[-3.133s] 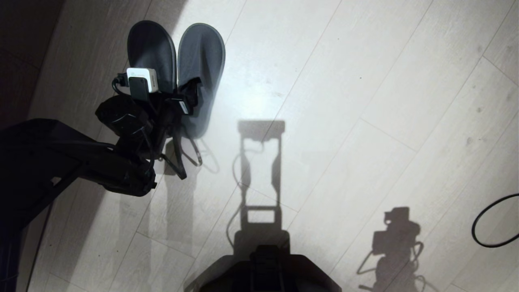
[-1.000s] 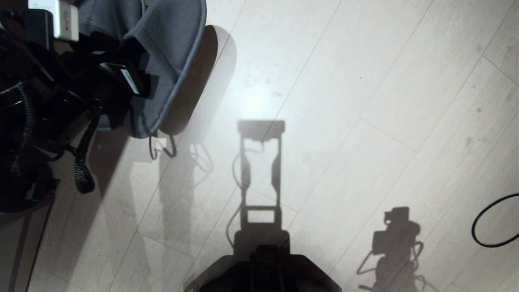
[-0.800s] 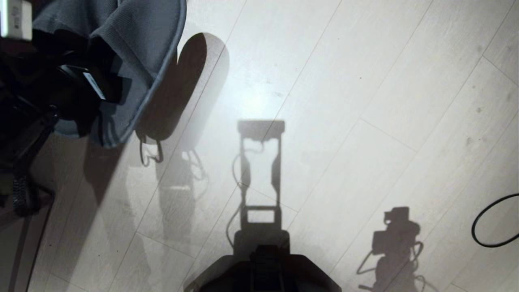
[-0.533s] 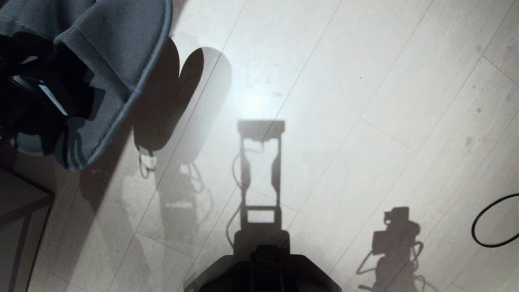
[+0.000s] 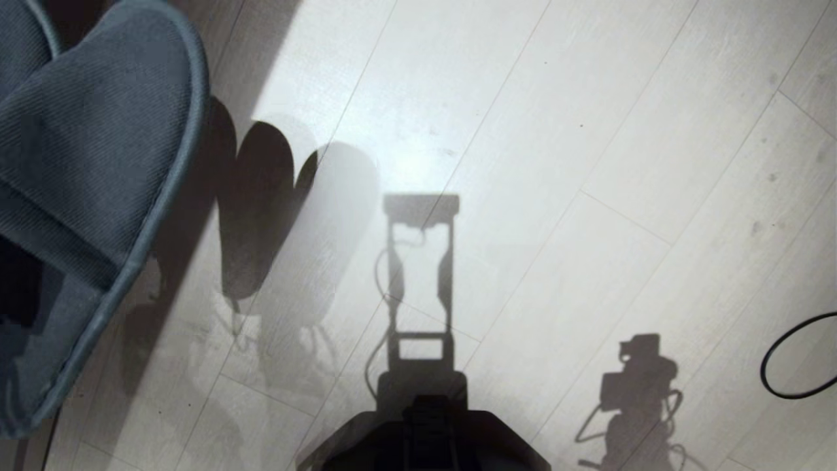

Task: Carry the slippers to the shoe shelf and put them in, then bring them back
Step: Place the slippers into the shoe cabinet

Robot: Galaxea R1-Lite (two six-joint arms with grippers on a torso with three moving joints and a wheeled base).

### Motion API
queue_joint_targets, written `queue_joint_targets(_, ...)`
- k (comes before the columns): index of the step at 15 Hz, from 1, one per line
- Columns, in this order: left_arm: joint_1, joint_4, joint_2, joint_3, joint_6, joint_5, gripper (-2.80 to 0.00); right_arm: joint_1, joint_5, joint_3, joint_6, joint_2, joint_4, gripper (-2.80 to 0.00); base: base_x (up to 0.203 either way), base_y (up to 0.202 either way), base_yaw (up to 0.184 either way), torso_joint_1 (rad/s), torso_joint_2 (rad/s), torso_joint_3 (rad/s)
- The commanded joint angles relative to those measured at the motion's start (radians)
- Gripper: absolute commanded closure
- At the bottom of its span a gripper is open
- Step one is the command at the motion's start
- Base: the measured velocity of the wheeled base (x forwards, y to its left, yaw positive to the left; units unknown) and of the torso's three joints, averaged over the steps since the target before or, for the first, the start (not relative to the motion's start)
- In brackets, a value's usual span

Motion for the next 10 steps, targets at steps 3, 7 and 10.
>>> queue_joint_targets(3, 0.083, 0.123, -0.262, 0.096, 0.005, 0.019, 0.00, 0.000, 0.000, 0.000, 0.000, 0.001, 0.000, 0.00, 0.000, 0.000, 0.000, 0.000, 0.00, 0.000)
queue_joint_targets(7, 0.111, 0.167, -0.411, 0.260, 0.038, 0.001, 0.00, -0.001, 0.000, 0.000, 0.000, 0.000, 0.000, 0.00, 0.000, 0.000, 0.000, 0.000, 0.00, 0.000)
queue_joint_targets(10, 0.134, 0.177, -0.498, 0.370, 0.042, -0.023, 0.00, 0.000, 0.000, 0.000, 0.000, 0.001, 0.000, 0.00, 0.000, 0.000, 0.000, 0.000, 0.00, 0.000)
